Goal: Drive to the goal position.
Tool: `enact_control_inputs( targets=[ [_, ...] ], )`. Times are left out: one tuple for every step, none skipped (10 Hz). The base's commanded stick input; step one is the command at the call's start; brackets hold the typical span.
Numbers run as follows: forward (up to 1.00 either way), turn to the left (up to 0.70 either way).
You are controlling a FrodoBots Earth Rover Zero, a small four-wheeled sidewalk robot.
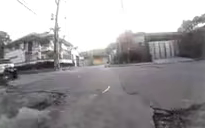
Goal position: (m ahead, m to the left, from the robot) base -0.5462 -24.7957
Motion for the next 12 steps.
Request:
enact_control_inputs(
  targets=[
    [0.85,-0.34],
    [0.85,-0.34],
    [0.85,-0.34],
    [0.85,-0.34],
    [0.85,-0.32],
    [0.85,-0.20],
    [0.89,-0.27],
    [0.98,-0.37],
    [1.00,-0.39],
    [1.00,-0.39],
    [1.00,-0.39],
    [1.00,-0.39]
  ],
)
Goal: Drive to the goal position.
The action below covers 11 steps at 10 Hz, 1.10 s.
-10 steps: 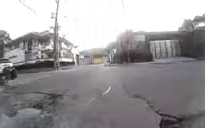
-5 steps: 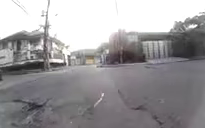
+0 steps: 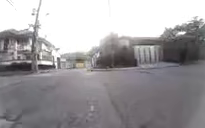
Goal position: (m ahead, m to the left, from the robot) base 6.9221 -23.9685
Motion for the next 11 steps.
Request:
enact_control_inputs(
  targets=[
    [1.00,-0.39],
    [1.00,-0.39],
    [1.00,-0.39],
    [1.00,-0.39],
    [1.00,-0.39],
    [1.00,-0.39],
    [1.00,-0.39],
    [1.00,-0.39],
    [1.00,-0.39],
    [1.00,-0.39],
    [1.00,-0.39]
  ],
)
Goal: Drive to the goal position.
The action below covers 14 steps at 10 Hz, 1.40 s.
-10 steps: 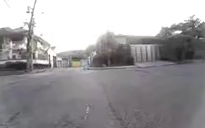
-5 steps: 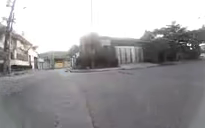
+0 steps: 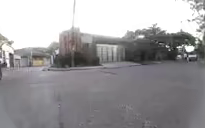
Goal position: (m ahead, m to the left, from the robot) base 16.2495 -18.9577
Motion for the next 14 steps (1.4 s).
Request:
enact_control_inputs(
  targets=[
    [1.00,-0.39],
    [1.00,-0.39],
    [1.00,-0.39],
    [1.00,-0.39],
    [1.00,-0.39],
    [1.00,-0.39],
    [1.00,-0.39],
    [1.00,-0.39],
    [1.00,-0.39],
    [1.00,-0.39],
    [1.00,-0.39],
    [1.00,-0.39],
    [1.00,-0.39],
    [1.00,-0.39]
  ],
)
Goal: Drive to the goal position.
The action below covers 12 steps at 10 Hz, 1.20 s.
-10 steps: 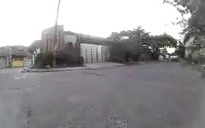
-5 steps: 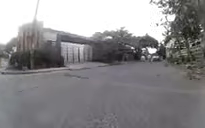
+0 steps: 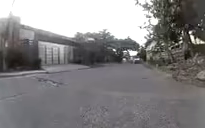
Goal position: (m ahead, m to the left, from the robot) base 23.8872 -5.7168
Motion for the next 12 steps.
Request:
enact_control_inputs(
  targets=[
    [1.00,-0.39],
    [1.00,-0.39],
    [1.00,-0.11],
    [1.00,0.01],
    [1.00,0.01],
    [1.00,0.01],
    [1.00,0.01],
    [1.00,0.01],
    [1.00,0.01],
    [1.00,0.01],
    [1.00,0.01],
    [1.00,0.01]
  ],
)
